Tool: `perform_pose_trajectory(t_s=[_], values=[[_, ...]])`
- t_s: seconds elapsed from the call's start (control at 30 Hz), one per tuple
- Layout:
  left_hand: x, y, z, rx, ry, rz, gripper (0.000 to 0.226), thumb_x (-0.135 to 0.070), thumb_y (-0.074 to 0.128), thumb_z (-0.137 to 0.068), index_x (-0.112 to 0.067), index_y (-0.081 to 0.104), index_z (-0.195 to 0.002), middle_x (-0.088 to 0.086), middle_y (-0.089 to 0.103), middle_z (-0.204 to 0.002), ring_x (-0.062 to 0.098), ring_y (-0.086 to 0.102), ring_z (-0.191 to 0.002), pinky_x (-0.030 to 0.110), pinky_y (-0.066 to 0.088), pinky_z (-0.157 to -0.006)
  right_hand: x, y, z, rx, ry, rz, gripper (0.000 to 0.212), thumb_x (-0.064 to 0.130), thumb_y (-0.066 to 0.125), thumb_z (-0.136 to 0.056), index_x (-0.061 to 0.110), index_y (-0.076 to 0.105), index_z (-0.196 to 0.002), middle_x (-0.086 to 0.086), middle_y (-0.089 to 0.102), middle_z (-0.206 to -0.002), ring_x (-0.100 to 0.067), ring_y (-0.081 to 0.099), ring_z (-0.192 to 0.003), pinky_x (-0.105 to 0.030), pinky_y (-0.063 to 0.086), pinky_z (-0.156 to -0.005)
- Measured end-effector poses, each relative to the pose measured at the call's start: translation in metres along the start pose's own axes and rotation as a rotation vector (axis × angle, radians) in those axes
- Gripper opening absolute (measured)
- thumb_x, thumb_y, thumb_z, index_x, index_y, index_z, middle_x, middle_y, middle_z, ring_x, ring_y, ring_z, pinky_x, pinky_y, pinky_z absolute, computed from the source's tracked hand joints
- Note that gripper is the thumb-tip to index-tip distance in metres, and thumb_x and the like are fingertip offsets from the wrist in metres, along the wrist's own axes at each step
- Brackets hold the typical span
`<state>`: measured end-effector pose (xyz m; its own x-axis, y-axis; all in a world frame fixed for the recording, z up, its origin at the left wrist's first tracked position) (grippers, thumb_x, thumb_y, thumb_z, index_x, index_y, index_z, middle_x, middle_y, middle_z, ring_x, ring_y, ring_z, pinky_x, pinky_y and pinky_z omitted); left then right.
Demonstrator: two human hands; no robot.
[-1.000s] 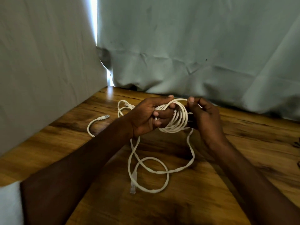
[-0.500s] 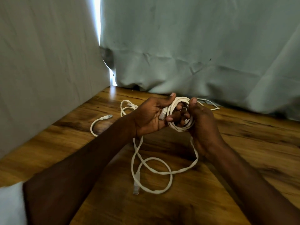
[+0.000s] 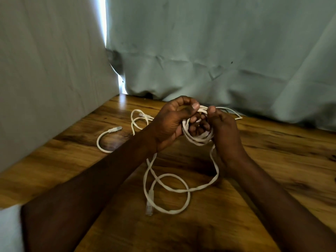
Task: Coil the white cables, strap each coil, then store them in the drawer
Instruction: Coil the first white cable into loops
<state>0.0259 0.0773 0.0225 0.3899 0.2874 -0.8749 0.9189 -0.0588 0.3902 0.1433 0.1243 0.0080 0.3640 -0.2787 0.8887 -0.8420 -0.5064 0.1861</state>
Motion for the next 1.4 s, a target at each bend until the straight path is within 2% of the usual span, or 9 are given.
perform_pose_trajectory(t_s=[0.17, 0.33, 0.47, 0.63, 0.8, 0.93, 1.1, 1.27, 1.4], values=[[0.009, -0.001, 0.001, 0.054, -0.081, 0.157, 0.006, -0.008, 0.049, -0.097, -0.013, 0.051, -0.1, 0.005, 0.048, -0.069, 0.003, 0.034, -0.036, 0.018, 0.033, -0.04, -0.023, 0.01, 0.002, 0.024, 0.415, -0.504, 0.033, 0.04, 0.071, -0.084, 0.009, 0.06, -0.086, 0.0, 0.052, -0.064, -0.016, 0.051, -0.06, -0.035, 0.052, -0.076], [0.004, 0.009, 0.003, 0.142, -0.114, 0.173, 0.019, -0.016, 0.049, -0.096, -0.013, 0.053, -0.114, 0.005, 0.045, -0.067, 0.004, 0.031, -0.034, 0.017, 0.033, -0.04, -0.009, 0.019, 0.002, 0.022, 0.38, -0.652, 0.053, 0.041, 0.045, -0.1, 0.012, 0.045, -0.056, 0.004, 0.033, -0.041, -0.006, 0.034, -0.034, -0.02, 0.038, -0.042], [0.009, 0.014, 0.006, 0.137, -0.123, 0.054, 0.019, -0.014, 0.047, -0.101, -0.01, 0.048, -0.119, 0.009, 0.049, -0.066, 0.011, 0.039, -0.038, 0.023, 0.04, -0.044, -0.016, 0.016, 0.002, 0.028, 0.42, -0.563, 0.062, 0.051, 0.05, -0.089, 0.019, 0.043, -0.036, 0.006, 0.028, -0.031, -0.008, 0.024, -0.027, -0.036, 0.003, -0.068], [0.009, 0.019, 0.01, 0.185, -0.155, 0.007, 0.01, -0.009, 0.043, -0.105, -0.007, 0.049, -0.112, 0.011, 0.059, -0.069, 0.016, 0.053, -0.046, 0.029, 0.046, -0.047, -0.019, -0.002, 0.006, -0.215, 0.434, -0.378, 0.043, 0.036, 0.06, -0.092, 0.018, 0.047, -0.056, 0.001, 0.043, -0.044, -0.016, 0.042, -0.036, -0.024, 0.038, -0.048], [0.017, 0.034, 0.018, 0.271, -0.225, 0.023, 0.023, -0.017, 0.037, -0.109, -0.006, 0.056, -0.103, 0.003, 0.051, -0.069, 0.011, 0.045, -0.051, 0.029, 0.047, -0.058, 0.007, -0.011, 0.012, -0.35, 0.179, -0.134, 0.018, 0.016, 0.064, -0.094, 0.007, 0.061, -0.079, -0.016, 0.061, -0.06, -0.026, 0.059, -0.042, -0.029, 0.048, -0.046], [0.022, 0.043, 0.018, 0.263, -0.253, -0.003, 0.036, -0.031, 0.037, -0.11, -0.012, 0.051, -0.083, -0.001, 0.034, -0.061, 0.009, 0.029, -0.046, 0.033, 0.037, -0.06, 0.014, -0.018, 0.011, -0.393, 0.0, 0.092, 0.042, 0.026, 0.061, -0.098, -0.012, 0.054, -0.083, -0.04, 0.055, -0.074, -0.04, 0.056, -0.061, -0.05, 0.048, -0.047], [0.021, 0.035, 0.015, 0.172, -0.235, -0.044, 0.019, -0.017, 0.042, -0.107, -0.012, 0.05, -0.09, 0.001, 0.037, -0.059, 0.011, 0.033, -0.042, 0.035, 0.039, -0.06, 0.017, -0.02, 0.008, -0.416, 0.051, 0.24, 0.051, 0.049, 0.069, -0.093, 0.017, 0.054, -0.057, -0.015, 0.056, -0.06, -0.026, 0.055, -0.055, -0.031, 0.043, -0.052], [0.017, 0.03, 0.014, 0.145, -0.179, -0.064, 0.013, -0.011, 0.048, -0.103, -0.017, 0.052, -0.092, -0.001, 0.04, -0.059, 0.008, 0.032, -0.042, 0.032, 0.033, -0.056, 0.001, -0.011, 0.01, -0.342, 0.259, 0.019, 0.023, 0.031, 0.067, -0.084, 0.009, 0.068, -0.086, -0.029, 0.064, -0.078, -0.04, 0.066, -0.063, -0.033, 0.048, -0.051], [0.011, 0.036, 0.013, 0.094, -0.13, -0.267, 0.008, -0.011, 0.048, -0.106, -0.011, 0.052, -0.098, -0.001, 0.05, -0.053, 0.009, 0.047, -0.043, 0.026, 0.045, -0.05, 0.012, -0.016, 0.013, -0.334, 0.146, -0.017, 0.033, 0.023, 0.061, -0.099, 0.004, 0.063, -0.072, -0.026, 0.061, -0.061, -0.027, 0.057, -0.042, -0.025, 0.043, -0.042]])
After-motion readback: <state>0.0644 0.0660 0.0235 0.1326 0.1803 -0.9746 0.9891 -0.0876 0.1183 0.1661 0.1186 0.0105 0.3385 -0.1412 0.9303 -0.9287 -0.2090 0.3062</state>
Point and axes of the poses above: each hand's wrist, its own z-axis away from the middle knuckle, its own y-axis out of the palm, x = y × z, the point moved 7 cm from there along -z, towards the middle knuckle
